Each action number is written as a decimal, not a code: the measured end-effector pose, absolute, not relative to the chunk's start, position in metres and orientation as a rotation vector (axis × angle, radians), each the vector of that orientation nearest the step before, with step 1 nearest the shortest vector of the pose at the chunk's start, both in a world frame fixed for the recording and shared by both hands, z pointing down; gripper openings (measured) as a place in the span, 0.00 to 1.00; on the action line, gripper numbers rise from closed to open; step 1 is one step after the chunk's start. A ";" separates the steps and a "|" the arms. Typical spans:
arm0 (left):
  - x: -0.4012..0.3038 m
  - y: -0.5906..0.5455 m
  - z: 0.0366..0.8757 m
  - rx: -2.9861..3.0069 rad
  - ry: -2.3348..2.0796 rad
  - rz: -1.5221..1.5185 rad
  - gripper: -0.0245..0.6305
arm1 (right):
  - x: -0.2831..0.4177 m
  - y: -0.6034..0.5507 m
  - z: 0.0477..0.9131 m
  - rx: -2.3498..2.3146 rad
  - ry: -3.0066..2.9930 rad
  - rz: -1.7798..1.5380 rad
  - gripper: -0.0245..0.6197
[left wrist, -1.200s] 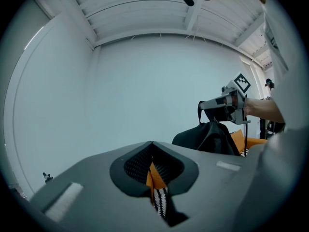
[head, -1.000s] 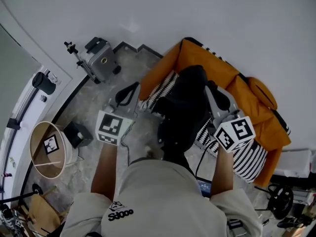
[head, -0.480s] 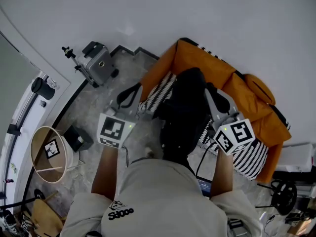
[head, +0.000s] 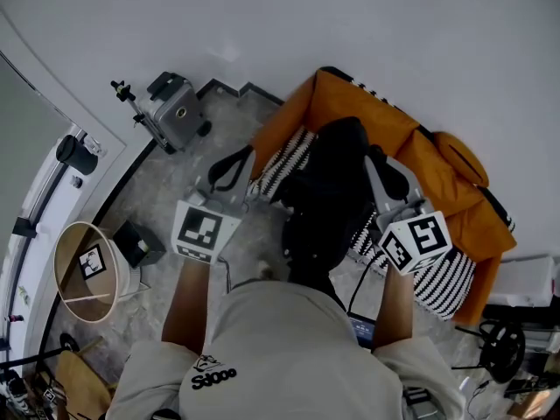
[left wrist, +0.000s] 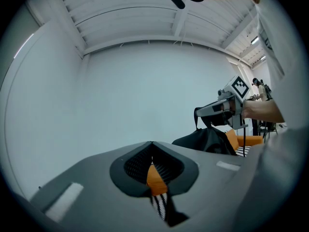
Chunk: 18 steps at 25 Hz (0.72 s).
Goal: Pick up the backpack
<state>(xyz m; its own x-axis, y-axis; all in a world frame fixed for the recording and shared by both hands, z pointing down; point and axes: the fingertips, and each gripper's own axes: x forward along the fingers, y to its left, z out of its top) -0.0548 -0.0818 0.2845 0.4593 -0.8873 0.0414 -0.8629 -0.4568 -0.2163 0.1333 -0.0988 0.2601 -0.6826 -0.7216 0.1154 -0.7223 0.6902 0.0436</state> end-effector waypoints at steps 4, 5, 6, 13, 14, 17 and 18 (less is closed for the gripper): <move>-0.056 -0.080 0.284 -2.540 1.538 -0.222 0.05 | 0.130 -0.099 0.259 1.191 -2.771 0.004 0.04; -0.056 -0.080 0.284 -2.540 1.539 -0.222 0.05 | 0.130 -0.099 0.259 1.190 -2.771 0.003 0.04; -0.057 -0.081 0.285 -2.541 1.540 -0.222 0.05 | 0.130 -0.100 0.260 1.188 -2.771 0.002 0.04; -0.056 -0.082 0.288 -2.549 1.534 -0.225 0.05 | 0.126 -0.099 0.263 1.180 -2.759 -0.020 0.04; -0.056 -0.082 0.288 -2.548 1.534 -0.225 0.05 | 0.125 -0.099 0.263 1.176 -2.759 -0.025 0.04; -0.057 -0.083 0.288 -2.546 1.533 -0.226 0.05 | 0.124 -0.100 0.263 1.175 -2.761 -0.032 0.04; -0.057 -0.083 0.288 -2.546 1.533 -0.225 0.05 | 0.125 -0.100 0.262 1.179 -2.762 -0.032 0.04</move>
